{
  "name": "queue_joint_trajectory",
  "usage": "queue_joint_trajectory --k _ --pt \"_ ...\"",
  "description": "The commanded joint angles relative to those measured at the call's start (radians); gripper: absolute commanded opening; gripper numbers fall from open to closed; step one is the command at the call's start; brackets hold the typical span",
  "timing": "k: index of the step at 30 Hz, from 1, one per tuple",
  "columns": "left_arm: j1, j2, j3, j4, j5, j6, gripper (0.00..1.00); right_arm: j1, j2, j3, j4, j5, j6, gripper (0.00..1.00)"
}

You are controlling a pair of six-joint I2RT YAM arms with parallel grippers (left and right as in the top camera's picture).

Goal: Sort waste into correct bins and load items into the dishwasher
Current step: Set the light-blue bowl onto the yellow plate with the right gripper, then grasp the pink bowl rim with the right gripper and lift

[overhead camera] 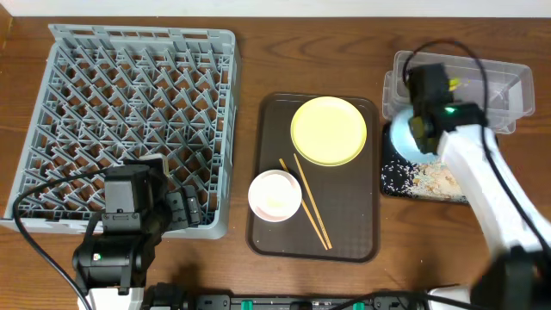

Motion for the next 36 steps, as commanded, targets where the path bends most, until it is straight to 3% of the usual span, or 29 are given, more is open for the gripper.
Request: queue_joint_trajectory --k 1,5,10,12,17,23,25,28,29,36 --pt "0.003 0.000 0.018 -0.004 -0.001 -0.010 0.89 0.059 -0.138 0.047 0.063 -0.369 0.062 0.01" --pt "0.003 0.000 0.018 -0.004 -0.001 -0.010 0.89 0.133 -0.161 0.043 0.166 -0.593 0.163 0.01" --pt "0.003 0.000 0.018 -0.005 -0.001 -0.010 0.89 0.201 -0.077 0.021 0.243 -0.572 0.265 0.01" --pt "0.003 0.000 0.018 -0.005 -0.001 -0.010 0.89 0.201 0.013 0.021 0.239 -0.511 0.391 0.01" --pt "0.003 0.000 0.018 -0.005 -0.001 -0.010 0.89 0.204 0.189 0.021 0.241 -0.517 0.493 0.01" --pt "0.003 0.000 0.018 -0.005 -0.001 -0.010 0.89 0.235 0.304 0.021 0.234 -0.541 0.502 0.01" --pt "0.003 0.000 0.018 -0.005 -0.001 -0.010 0.89 0.236 0.304 0.021 0.237 -0.537 0.502 0.16" --pt "0.003 0.000 0.018 -0.005 -0.001 -0.010 0.89 0.236 0.304 0.021 0.222 -0.554 0.502 0.30" --pt "0.003 0.000 0.018 -0.005 -0.001 -0.010 0.89 0.236 0.302 0.021 0.212 -0.568 0.502 0.44" --pt "0.003 0.000 0.018 -0.005 -0.001 -0.010 0.89 0.243 0.203 0.024 0.159 -0.594 0.462 0.55"
